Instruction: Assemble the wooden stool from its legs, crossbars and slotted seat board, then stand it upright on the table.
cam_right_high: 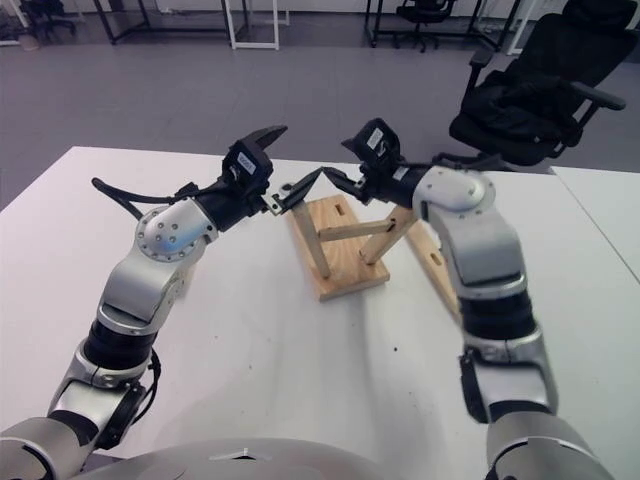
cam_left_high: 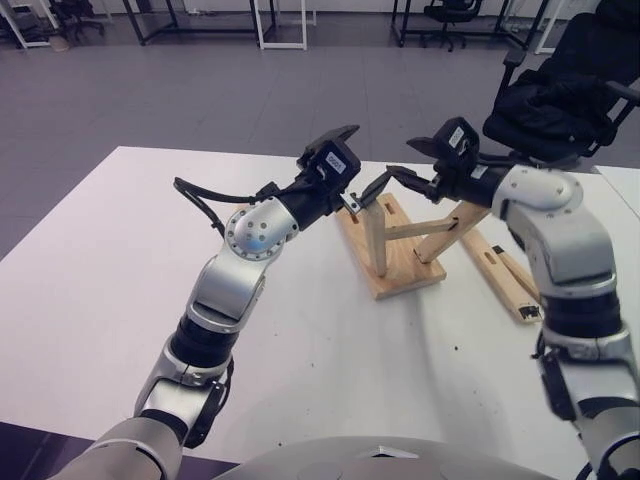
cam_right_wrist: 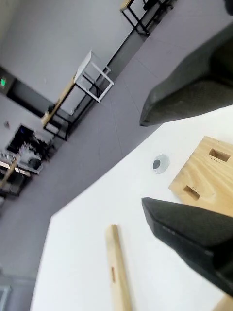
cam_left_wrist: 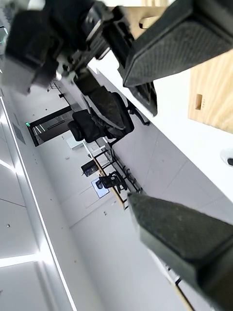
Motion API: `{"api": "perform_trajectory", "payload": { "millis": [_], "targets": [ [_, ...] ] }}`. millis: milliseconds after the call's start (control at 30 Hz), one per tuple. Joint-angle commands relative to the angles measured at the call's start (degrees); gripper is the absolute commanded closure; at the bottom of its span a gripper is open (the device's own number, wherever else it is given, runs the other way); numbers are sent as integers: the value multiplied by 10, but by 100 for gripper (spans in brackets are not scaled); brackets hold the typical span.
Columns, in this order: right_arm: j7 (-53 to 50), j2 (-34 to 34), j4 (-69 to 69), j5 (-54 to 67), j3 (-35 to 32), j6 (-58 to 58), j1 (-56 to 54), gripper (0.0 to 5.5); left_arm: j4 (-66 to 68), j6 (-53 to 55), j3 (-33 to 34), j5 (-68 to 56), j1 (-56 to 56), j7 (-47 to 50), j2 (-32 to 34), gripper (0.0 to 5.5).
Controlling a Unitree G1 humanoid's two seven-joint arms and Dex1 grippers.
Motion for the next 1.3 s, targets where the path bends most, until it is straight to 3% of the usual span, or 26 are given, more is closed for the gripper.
{"api": "perform_trajectory", "payload": {
  "millis": [33,200,367,433,500,600,667,767,933,967,1033,1100,1167,1233,1300],
  "targets": [
    [-57,12,-38,-15,0,34,65,278,63,16,19,-2,-21,19,-24,153],
    [-106,26,-35,-14,-21,55,48,278,78,-1,40,-10,-44,40,-57,153],
    [-174,81,-41,4,-69,88,-17,278,32,-1,118,-27,-40,79,-58,153],
    [-192,112,-21,10,-55,113,23,278,7,14,134,-30,-8,92,-57,153],
    [-177,130,25,27,-26,141,108,278,-29,47,103,-15,86,104,-54,153],
    [-169,132,59,30,0,135,187,278,-71,99,-10,-8,234,122,-68,153],
    [-186,152,54,34,-20,113,163,278,-76,120,-60,-7,250,123,-86,153],
    [-220,164,42,26,-50,59,80,278,-74,133,-77,4,237,133,-100,153],
    [-192,114,-112,30,-24,44,24,278,-86,143,-52,5,237,139,-95,153],
    [-180,98,-147,39,-34,43,13,278,-101,145,-42,1,256,134,-81,153],
    [-171,69,-186,72,-117,43,-16,278,-144,120,-29,-5,295,101,-33,153],
    [-170,25,-156,92,-227,27,-28,278,-196,47,-15,-14,314,45,20,153],
    [-166,-25,-62,79,-301,-14,-5,278,-218,12,53,-69,344,8,37,153],
    [-163,-50,43,54,-320,-61,39,278,-179,-4,96,-63,350,4,63,153],
    [-145,-40,151,28,-278,-125,88,278,-100,8,98,-32,302,50,43,153]
  ]
}}
